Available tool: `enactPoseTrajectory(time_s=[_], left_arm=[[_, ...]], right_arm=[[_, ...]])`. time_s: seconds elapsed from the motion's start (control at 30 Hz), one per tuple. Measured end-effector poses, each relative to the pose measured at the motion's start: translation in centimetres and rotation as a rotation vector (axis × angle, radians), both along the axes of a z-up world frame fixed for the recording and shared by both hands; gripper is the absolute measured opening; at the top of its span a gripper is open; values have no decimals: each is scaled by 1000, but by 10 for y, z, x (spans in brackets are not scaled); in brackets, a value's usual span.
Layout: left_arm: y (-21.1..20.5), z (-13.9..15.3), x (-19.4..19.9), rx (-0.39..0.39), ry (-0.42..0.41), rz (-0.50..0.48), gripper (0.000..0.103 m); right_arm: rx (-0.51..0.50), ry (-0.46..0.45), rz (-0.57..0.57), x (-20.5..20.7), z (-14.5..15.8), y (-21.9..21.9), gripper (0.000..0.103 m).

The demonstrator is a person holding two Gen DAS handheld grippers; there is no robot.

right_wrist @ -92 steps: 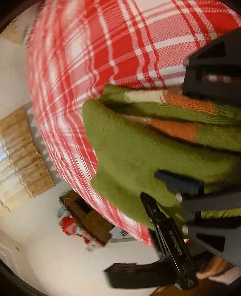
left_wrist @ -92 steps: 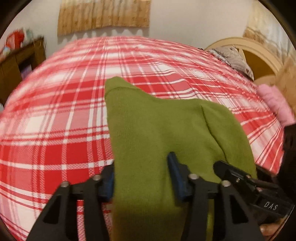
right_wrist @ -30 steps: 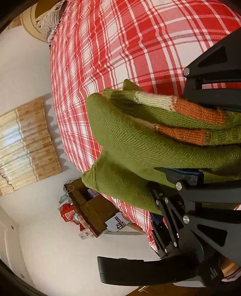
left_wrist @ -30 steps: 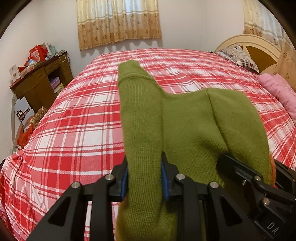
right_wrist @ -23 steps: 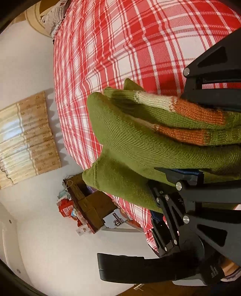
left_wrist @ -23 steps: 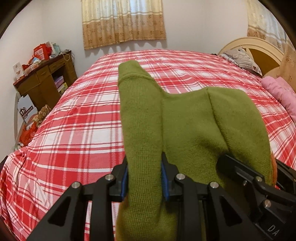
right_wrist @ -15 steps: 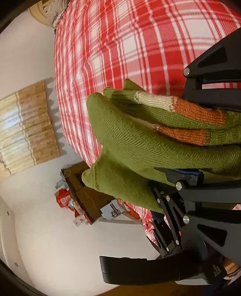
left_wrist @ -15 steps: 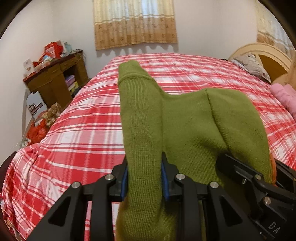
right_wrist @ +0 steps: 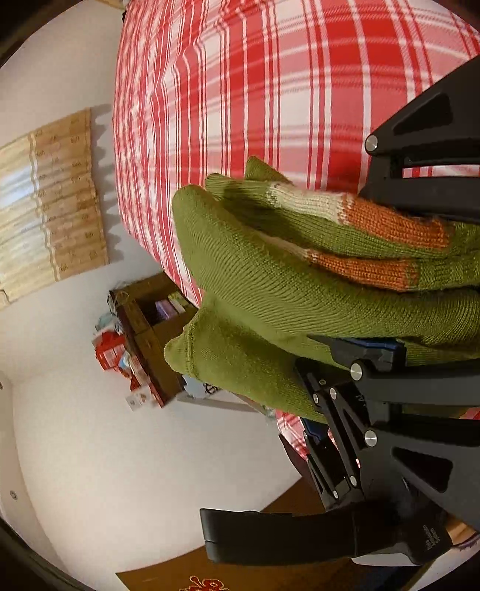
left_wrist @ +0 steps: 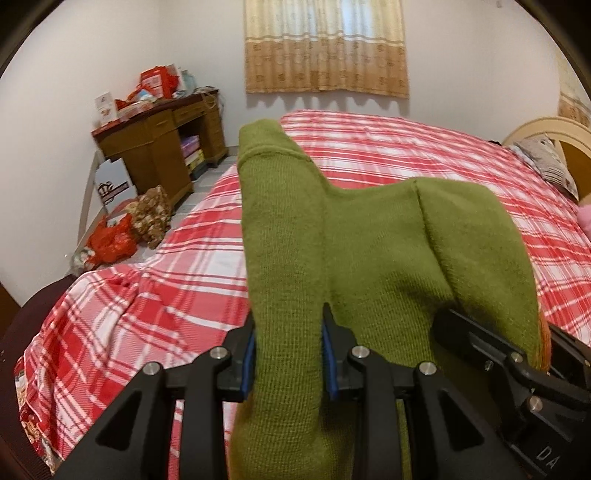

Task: Fold small clothes
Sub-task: 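Lift the folded sweater with both tools and carry it across the bed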

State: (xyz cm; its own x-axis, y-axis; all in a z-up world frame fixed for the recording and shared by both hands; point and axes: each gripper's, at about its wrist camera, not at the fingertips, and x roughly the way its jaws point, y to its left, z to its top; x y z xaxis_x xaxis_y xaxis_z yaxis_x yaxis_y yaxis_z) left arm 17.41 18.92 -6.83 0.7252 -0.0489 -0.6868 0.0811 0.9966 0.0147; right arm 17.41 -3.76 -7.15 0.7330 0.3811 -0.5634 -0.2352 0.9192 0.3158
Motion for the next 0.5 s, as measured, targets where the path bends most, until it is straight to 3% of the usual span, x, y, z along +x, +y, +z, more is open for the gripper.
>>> enactPoseTrajectory(time_s=[0.5], left_arm=[[78,-2,16,-11,-13,141,30]], right_arm=[[9,3,140,39,-2,81,39]])
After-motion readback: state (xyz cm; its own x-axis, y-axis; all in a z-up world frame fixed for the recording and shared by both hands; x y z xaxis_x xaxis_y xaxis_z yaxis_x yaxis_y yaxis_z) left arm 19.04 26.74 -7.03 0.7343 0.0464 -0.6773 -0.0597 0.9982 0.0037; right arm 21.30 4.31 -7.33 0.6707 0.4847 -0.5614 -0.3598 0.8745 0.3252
